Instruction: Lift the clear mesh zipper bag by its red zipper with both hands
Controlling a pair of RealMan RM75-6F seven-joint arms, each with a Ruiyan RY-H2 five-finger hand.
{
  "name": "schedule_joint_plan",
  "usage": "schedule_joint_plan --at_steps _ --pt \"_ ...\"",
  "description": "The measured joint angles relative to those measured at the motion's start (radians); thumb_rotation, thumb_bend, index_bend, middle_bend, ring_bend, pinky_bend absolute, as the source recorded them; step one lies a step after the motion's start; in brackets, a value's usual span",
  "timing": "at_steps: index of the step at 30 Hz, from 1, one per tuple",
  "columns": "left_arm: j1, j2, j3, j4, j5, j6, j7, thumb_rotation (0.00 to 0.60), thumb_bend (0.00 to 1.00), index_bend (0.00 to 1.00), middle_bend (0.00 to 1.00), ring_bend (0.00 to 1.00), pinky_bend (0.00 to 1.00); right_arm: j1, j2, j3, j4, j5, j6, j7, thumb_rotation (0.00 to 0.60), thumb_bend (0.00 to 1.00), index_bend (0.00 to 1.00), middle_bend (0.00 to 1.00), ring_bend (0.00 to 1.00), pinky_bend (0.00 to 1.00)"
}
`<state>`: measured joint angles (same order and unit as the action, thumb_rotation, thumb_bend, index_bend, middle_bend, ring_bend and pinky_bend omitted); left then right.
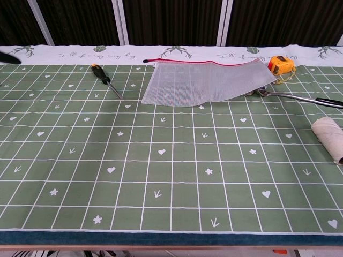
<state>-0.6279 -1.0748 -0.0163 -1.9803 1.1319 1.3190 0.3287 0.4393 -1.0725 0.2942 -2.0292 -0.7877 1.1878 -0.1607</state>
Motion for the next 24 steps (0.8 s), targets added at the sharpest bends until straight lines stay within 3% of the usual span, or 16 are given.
schedule_joint_plan --at_steps 7,11,17,24 --pt "0.203 0.006 0.152 0.043 0.272 0.138 -0.089 0.6 0.05 0.02 0.0 0.0 0.0 -0.137 0.008 -0.18 0.076 -0.424 0.103 0.02 0.6 0.14 0.0 0.0 0.0 0.19" --pt "0.298 -0.011 0.209 0.118 0.384 0.212 -0.113 0.6 0.05 0.0 0.0 0.0 0.0 -0.215 0.006 -0.267 0.2 -0.604 0.193 0.034 0.6 0.13 0.0 0.0 0.0 0.19" --pt "0.403 -0.051 0.243 0.241 0.426 0.271 -0.142 0.6 0.05 0.0 0.0 0.0 0.0 -0.295 -0.022 -0.316 0.374 -0.696 0.298 0.072 0.6 0.13 0.0 0.0 0.0 0.18" --pt "0.434 -0.061 0.206 0.308 0.413 0.294 -0.184 0.6 0.05 0.0 0.0 0.0 0.0 -0.327 -0.053 -0.297 0.412 -0.678 0.318 0.109 0.6 0.13 0.0 0.0 0.0 0.18"
